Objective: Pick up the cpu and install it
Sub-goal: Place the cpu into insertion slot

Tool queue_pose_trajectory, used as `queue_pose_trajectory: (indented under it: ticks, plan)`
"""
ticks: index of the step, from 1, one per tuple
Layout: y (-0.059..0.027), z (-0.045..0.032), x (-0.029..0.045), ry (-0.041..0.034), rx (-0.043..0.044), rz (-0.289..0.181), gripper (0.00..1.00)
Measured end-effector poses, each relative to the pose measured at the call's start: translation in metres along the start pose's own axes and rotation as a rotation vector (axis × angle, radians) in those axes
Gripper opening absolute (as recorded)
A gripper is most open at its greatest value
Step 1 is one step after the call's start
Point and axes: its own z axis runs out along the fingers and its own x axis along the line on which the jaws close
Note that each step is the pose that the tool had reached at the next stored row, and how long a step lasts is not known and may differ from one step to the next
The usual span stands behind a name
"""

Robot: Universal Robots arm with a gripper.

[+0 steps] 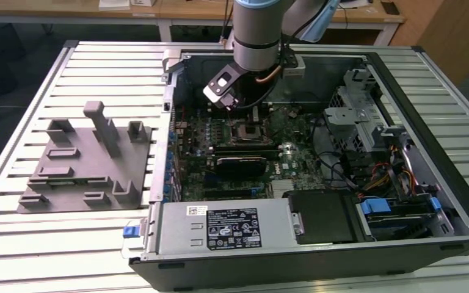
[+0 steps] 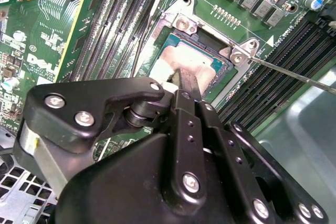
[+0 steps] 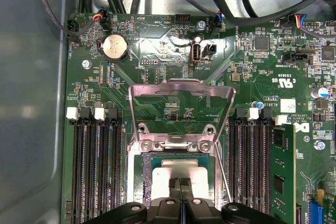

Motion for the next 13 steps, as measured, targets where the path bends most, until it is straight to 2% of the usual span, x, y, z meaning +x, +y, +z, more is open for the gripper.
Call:
queue_pose_trajectory:
  ticks: [13]
  plan:
    - [-0.0002,0.0028,0.0000,-0.0005,0.0004,0.000,0.11]
